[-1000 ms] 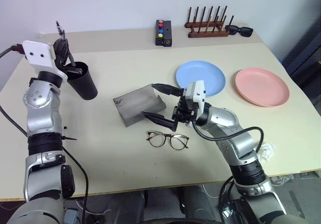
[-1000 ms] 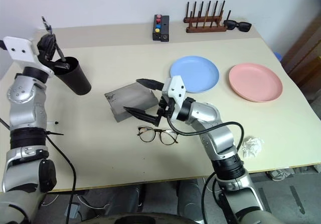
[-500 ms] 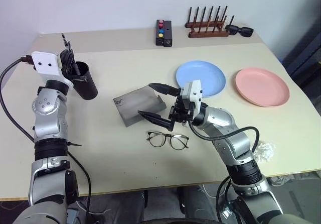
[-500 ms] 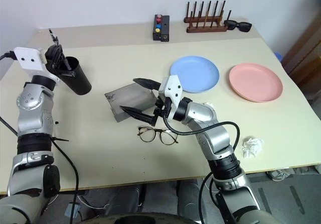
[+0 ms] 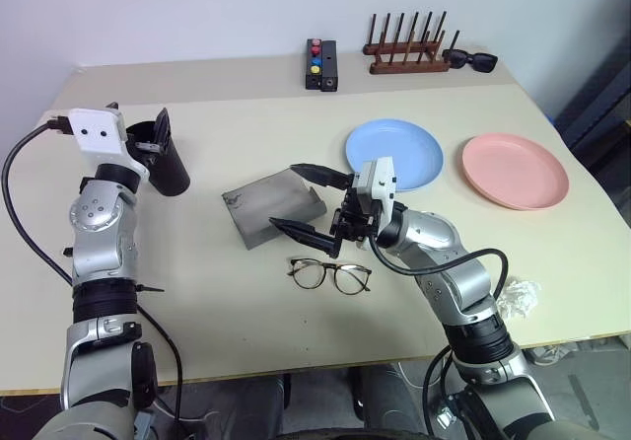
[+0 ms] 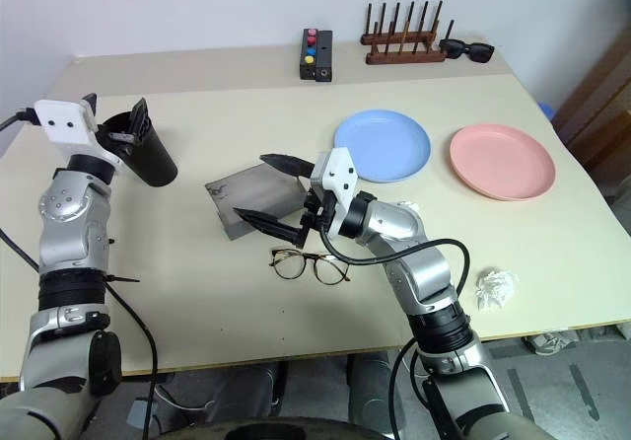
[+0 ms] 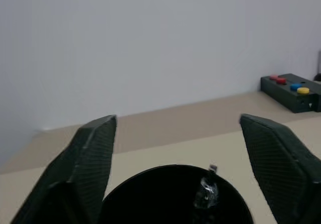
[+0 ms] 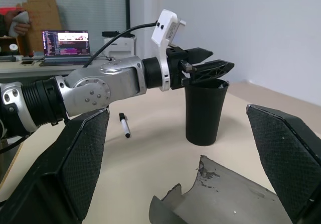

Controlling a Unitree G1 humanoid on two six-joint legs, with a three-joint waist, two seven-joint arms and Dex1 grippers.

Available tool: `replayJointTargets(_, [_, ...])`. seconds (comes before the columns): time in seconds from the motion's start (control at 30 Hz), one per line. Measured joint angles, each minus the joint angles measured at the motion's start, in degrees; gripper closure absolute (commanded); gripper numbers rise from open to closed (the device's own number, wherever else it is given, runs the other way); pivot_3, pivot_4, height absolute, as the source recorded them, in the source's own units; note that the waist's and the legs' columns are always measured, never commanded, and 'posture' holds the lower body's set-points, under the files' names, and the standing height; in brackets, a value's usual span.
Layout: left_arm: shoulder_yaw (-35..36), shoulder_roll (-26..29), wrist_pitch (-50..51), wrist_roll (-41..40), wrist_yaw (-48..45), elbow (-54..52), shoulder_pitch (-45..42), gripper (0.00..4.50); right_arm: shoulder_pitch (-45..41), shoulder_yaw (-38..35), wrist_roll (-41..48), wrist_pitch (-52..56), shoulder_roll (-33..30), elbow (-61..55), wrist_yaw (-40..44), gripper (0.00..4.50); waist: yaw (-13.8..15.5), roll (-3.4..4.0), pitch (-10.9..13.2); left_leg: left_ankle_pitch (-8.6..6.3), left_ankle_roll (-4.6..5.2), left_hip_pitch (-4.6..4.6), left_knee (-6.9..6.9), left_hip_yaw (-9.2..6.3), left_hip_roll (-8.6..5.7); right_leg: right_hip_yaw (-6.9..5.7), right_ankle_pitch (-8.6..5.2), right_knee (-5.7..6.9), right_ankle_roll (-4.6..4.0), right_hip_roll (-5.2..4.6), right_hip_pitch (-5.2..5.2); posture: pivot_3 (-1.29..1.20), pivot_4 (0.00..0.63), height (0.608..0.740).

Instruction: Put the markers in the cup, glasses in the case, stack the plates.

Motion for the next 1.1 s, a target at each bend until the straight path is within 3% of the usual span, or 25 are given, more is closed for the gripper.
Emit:
replayJointTargets(0.3, [0.2, 1.2, 3.0, -4.3, -4.3, -5.3, 0.7, 0.81, -0.1, 0.1, 0.0, 0.0, 0.0, 0.5, 0.1, 0.0, -0.2, 0.0, 0.0, 0.0, 0.0, -0.01, -0.02, 0.0, 0.0, 0.0, 0.0, 0.0, 0.0, 0.0, -0.03, 0.0, 0.15, 0.732])
replayJointTargets(0.4, [0.9, 9.2, 8.2, -9.9, -13.8, -11.0, 4.1, 0.04, -0.4, 0.2, -0.1, 0.0, 0.0, 0.6, 0.1, 0.0, -1.1, 0.0, 0.0, 0.0, 0.0, -0.03, -0.12, 0.01, 0.04, 0.02, -0.01, 0.04, -0.02, 0.03, -0.13, 0.0, 0.15, 0.732])
replayJointTargets(0.5, [2.6, 22.5, 16.2, -15.4, -28.8, -15.9, 12.7, 0.04, -0.3, -0.2, -0.1, -0.2, -0.6, 0.7, 0.2, 0.0, -2.1, 0.07, 0.0, -0.01, 0.01, -0.01, -0.22, 0.08, 0.07, 0.07, -0.03, 0.08, -0.05, 0.04, -0.2, 0.0, 0.15, 0.732])
replayJointTargets(0.63, [2.8, 31.3, 19.7, -15.9, -39.8, -15.7, 19.7, 0.04, -0.4, -0.4, -0.1, -0.3, -0.7, 0.9, 0.5, 0.0, -1.7, 0.11, 0.1, -0.01, 0.01, 0.0, -0.22, 0.07, 0.15, 0.06, -0.13, 0.08, -0.22, 0.1, -0.2, 0.0, 0.15, 0.732])
replayJointTargets(0.83, [-3.9, 43.3, 15.5, -4.4, -48.1, -4.0, 21.6, 0.04, -0.5, -0.1, -0.1, -0.4, -0.6, 1.9, 1.4, 0.0, -1.5, 0.1, 0.1, -0.01, 0.02, 0.01, -0.23, 0.1, 0.2, 0.05, -0.17, 0.05, -0.28, 0.16, -0.18, 0.0, 0.15, 0.732])
replayJointTargets(1.1, [-18.8, 44.2, 4.5, 9.3, -55.6, 12.7, 12.5, 0.04, -0.7, 0.1, -0.1, -0.6, -0.1, 2.9, 1.8, 0.0, -1.5, 0.02, 0.1, -0.01, 0.01, -0.05, -0.25, 0.09, 0.26, 0.05, -0.06, 0.09, -0.12, 0.25, -0.27, 0.0, 0.15, 0.732])
